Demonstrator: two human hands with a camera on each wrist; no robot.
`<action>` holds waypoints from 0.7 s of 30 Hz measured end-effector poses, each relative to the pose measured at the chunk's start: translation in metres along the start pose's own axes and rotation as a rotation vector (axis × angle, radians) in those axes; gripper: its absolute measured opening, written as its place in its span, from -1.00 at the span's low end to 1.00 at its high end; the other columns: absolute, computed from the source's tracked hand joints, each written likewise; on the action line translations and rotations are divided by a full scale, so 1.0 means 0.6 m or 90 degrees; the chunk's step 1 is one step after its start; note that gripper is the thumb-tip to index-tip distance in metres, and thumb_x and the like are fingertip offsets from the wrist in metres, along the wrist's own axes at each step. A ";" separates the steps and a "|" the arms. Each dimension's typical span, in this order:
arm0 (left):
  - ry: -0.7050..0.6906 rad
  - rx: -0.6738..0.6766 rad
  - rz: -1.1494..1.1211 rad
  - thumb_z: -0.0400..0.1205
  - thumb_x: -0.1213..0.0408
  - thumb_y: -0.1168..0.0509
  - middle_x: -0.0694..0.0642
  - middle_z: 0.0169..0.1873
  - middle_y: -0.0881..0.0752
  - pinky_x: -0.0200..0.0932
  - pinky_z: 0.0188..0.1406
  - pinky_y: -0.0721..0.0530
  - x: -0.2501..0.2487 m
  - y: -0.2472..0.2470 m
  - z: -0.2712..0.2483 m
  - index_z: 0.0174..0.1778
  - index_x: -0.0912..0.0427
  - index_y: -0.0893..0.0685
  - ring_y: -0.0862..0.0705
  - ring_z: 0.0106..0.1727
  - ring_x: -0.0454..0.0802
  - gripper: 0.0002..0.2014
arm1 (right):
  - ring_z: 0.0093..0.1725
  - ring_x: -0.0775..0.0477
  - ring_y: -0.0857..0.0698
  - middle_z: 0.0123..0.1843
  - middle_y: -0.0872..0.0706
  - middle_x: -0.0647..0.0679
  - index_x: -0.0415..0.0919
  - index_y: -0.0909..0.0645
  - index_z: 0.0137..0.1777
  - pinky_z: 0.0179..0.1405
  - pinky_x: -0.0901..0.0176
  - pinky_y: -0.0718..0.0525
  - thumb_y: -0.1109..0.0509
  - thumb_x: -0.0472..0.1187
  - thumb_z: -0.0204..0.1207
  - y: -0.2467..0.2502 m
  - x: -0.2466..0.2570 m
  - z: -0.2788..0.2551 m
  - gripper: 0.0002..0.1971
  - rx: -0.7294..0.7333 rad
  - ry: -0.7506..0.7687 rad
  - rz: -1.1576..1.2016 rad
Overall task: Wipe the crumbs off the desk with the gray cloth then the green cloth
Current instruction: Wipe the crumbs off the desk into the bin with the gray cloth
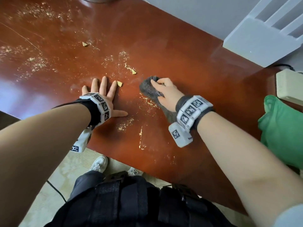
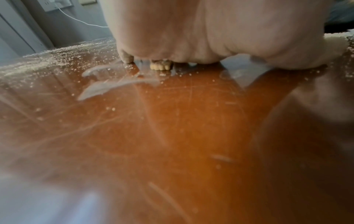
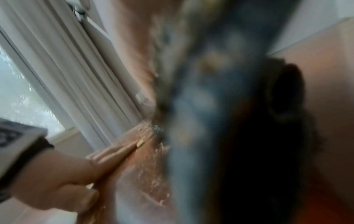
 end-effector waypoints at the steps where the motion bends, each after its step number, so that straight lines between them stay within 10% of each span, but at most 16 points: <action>1: -0.001 0.001 0.000 0.23 -0.64 0.03 0.08 0.61 0.34 0.30 0.58 0.05 0.000 0.000 0.000 0.58 -0.06 0.43 0.23 0.63 0.23 0.18 | 0.55 -0.15 -0.22 0.57 -0.17 -0.14 -0.11 -0.11 0.64 0.49 0.23 -0.17 -0.10 -0.42 0.61 0.011 -0.017 -0.021 -0.39 -0.025 -0.006 0.021; 5: -0.001 0.015 0.009 0.23 -0.65 0.05 0.08 0.61 0.36 0.30 0.57 0.04 0.001 0.002 0.000 0.57 -0.07 0.46 0.23 0.63 0.23 0.19 | 0.48 -0.26 -0.32 0.55 -0.21 -0.19 -0.15 -0.18 0.62 0.52 0.09 -0.23 -0.17 -0.39 0.61 0.069 -0.185 -0.136 -0.42 -0.236 -0.266 0.055; 10: 0.007 0.013 0.018 0.22 -0.65 0.03 0.08 0.62 0.34 0.28 0.57 -0.01 -0.001 0.007 -0.005 0.58 -0.05 0.43 0.20 0.64 0.22 0.20 | 0.40 -0.42 -0.33 0.55 -0.14 -0.22 -0.12 -0.10 0.65 0.46 -0.08 -0.31 -0.13 -0.30 0.62 0.009 -0.305 -0.260 -0.41 -0.173 -0.639 0.057; 18: 0.005 0.004 0.007 0.22 -0.64 0.00 0.09 0.63 0.31 0.25 0.55 -0.05 -0.007 0.010 -0.008 0.60 -0.03 0.40 0.15 0.64 0.25 0.21 | 0.44 -0.22 -0.22 0.59 -0.06 -0.06 -0.02 -0.04 0.64 0.44 0.06 -0.30 -0.06 -0.37 0.62 -0.081 -0.048 -0.177 -0.38 -0.041 -0.164 0.015; 21: 0.004 -0.004 0.012 0.23 -0.63 -0.01 0.09 0.63 0.29 0.25 0.54 -0.06 -0.008 0.009 -0.009 0.60 -0.03 0.40 0.13 0.64 0.24 0.20 | 0.47 -0.17 -0.22 0.57 -0.14 -0.05 -0.03 -0.10 0.63 0.47 0.13 -0.25 -0.06 -0.40 0.62 -0.067 -0.040 -0.190 -0.40 -0.085 -0.134 0.055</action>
Point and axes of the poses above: each hand's wrist, its own z-axis towards the middle knuckle, its own y-axis out of the back of the hand, x = y × z, the point moved 5 cm from there along z, towards the middle knuckle
